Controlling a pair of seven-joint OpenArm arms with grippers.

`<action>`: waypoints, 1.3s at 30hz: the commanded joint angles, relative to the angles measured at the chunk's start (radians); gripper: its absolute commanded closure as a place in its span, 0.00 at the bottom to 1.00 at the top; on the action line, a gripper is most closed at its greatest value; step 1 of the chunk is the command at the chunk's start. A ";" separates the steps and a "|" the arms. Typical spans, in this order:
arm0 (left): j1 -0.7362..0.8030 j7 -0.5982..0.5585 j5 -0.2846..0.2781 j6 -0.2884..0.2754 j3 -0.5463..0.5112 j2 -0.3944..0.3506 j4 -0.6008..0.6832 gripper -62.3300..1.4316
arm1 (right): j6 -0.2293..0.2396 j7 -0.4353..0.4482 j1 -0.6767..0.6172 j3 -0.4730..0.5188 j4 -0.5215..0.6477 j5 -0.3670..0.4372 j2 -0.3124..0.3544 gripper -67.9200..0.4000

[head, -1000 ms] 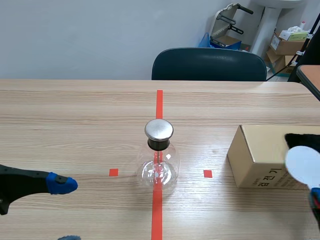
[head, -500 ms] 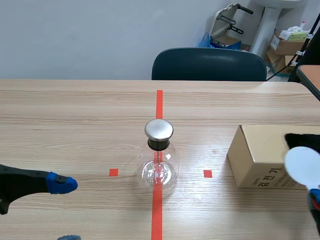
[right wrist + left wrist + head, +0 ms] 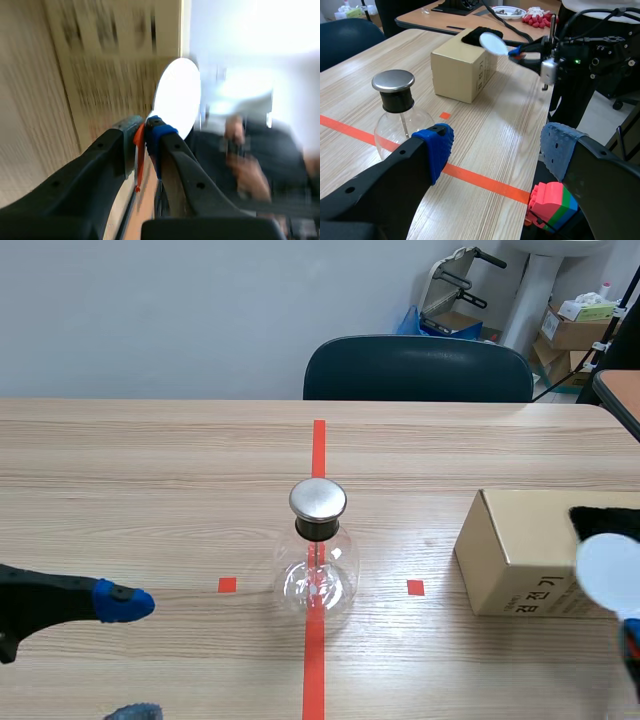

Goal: Do the electroscope experiment

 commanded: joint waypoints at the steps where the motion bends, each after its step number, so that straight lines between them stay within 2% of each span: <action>1: 0.002 -0.018 -0.005 0.000 -0.012 0.005 0.022 0.36 | -0.046 -0.002 -0.002 0.001 0.001 0.006 0.011 0.97; 3: 0.002 -0.018 -0.005 0.000 -0.012 0.005 0.022 0.36 | -0.046 -0.057 -0.003 0.001 0.001 0.011 0.011 0.97; 6: 0.002 -0.018 -0.005 0.000 -0.012 0.005 0.022 0.36 | -0.046 -0.248 -0.002 0.001 0.001 0.014 0.011 0.97; 8: 0.002 -0.018 -0.005 0.000 -0.012 0.005 0.022 0.36 | -0.046 -0.323 -0.002 0.001 0.001 0.014 0.012 0.97; 10: 0.002 -0.018 -0.005 0.000 -0.012 0.005 0.022 0.36 | -0.046 -0.317 -0.002 0.001 0.001 0.012 0.012 0.97; 15: 0.002 -0.018 -0.005 0.000 -0.012 0.005 0.022 0.36 | -0.046 -0.066 -0.002 0.001 0.001 0.006 0.012 0.97; 17: 0.002 -0.018 -0.005 0.000 -0.012 0.005 0.022 0.36 | -0.046 -0.032 -0.002 0.001 0.001 0.006 0.012 0.97; 19: 0.002 -0.018 -0.005 0.000 -0.012 0.005 0.022 0.36 | -0.046 -0.079 -0.002 0.001 0.001 0.018 0.011 0.97; 22: 0.002 -0.018 -0.005 0.000 -0.012 0.005 0.022 0.36 | -0.046 -0.254 -0.002 0.001 0.001 0.028 0.011 0.97; 24: 0.002 -0.018 -0.005 0.000 -0.012 0.005 0.022 0.36 | -0.046 -0.327 -0.002 0.001 0.001 0.028 0.012 0.97; 26: 0.002 -0.018 -0.005 0.000 -0.012 0.005 0.022 0.36 | -0.046 -0.322 -0.002 0.001 0.001 0.024 0.013 0.97; 31: 0.002 -0.018 -0.005 0.000 -0.012 0.005 0.022 0.36 | -0.046 -0.083 -0.002 0.001 0.001 0.021 0.012 0.97; 33: 0.002 -0.018 -0.005 0.000 -0.012 0.005 0.022 0.36 | -0.046 -0.050 -0.002 0.001 0.001 0.021 0.012 0.97; 35: 0.002 -0.018 -0.005 0.000 -0.012 0.005 0.022 0.36 | -0.046 -0.092 -0.002 0.001 0.001 0.027 0.011 0.97; 39: 0.002 -0.017 -0.005 0.000 -0.012 0.005 0.022 0.36 | -0.046 -0.315 -0.002 0.001 0.001 0.029 0.012 0.97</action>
